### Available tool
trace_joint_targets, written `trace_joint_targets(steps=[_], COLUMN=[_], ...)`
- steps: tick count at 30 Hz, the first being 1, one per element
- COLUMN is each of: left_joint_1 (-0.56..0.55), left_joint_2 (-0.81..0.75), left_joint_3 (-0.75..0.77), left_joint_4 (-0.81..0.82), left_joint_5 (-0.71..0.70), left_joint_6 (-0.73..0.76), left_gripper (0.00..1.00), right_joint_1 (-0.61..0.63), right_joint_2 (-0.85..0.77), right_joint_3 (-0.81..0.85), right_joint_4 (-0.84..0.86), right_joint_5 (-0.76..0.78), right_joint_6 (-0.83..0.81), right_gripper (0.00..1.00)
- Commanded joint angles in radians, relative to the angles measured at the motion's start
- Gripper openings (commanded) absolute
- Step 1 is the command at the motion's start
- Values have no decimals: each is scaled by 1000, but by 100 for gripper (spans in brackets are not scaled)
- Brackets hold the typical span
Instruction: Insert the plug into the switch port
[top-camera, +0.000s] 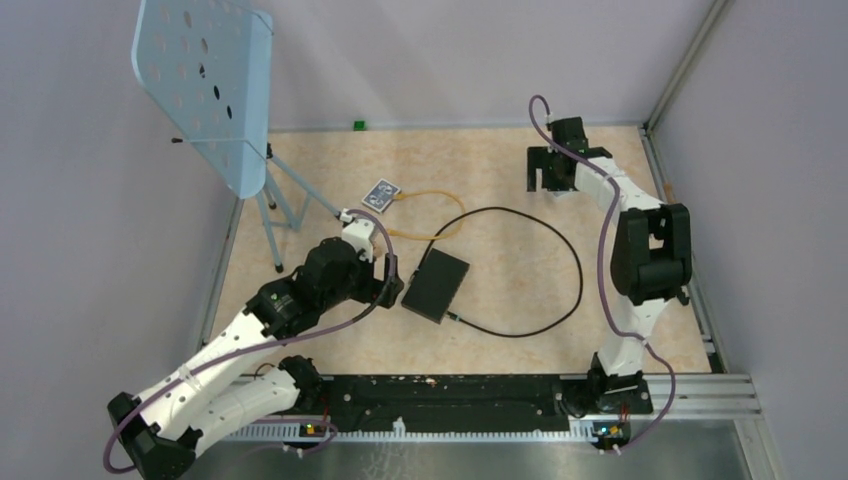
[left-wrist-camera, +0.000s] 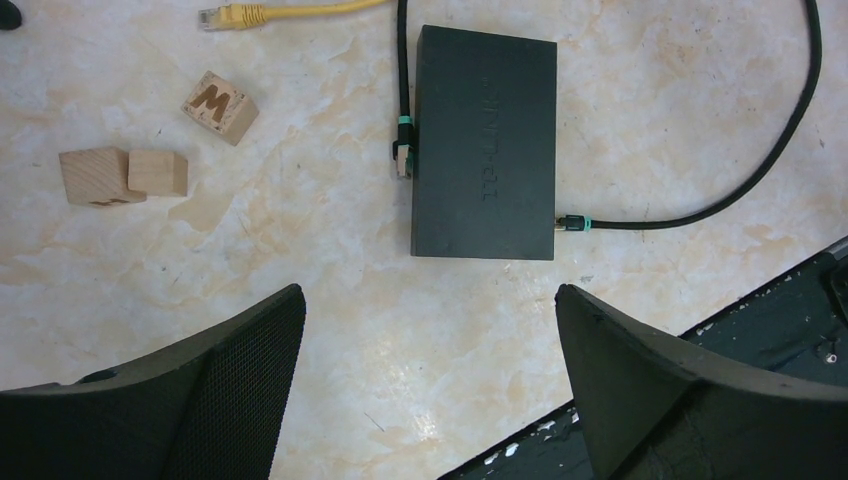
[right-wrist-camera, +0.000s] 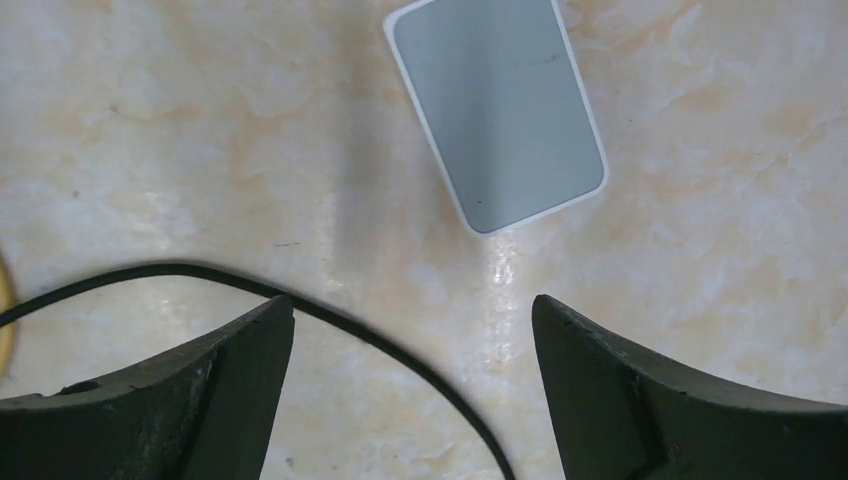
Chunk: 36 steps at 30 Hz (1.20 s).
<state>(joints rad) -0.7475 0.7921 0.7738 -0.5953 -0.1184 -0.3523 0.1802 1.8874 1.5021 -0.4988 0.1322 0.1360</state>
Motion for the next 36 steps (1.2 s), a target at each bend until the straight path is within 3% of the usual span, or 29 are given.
trace_joint_targets(steps=[1,10,20,36], left_joint_1=[0,0,0,2], left_joint_2=[-1,12,15,55], left_joint_3=[-3,-4,-4,0], left_joint_4=[47,46,45,41], left_joint_5=[23,23,17,8], left_joint_6=[19,24,22,22], left_gripper=[99,99,99,99], right_joint_1=[-53,-95,-107,-127], right_joint_2=[51,135,228,344], right_joint_3=[45,49,136,165], right_joint_4=[-6,126,129,135], right_joint_5=[-60,-93,-46,-107], right_joint_6=[-126,-235,-321,-287], right_gripper=[87,87,87,84])
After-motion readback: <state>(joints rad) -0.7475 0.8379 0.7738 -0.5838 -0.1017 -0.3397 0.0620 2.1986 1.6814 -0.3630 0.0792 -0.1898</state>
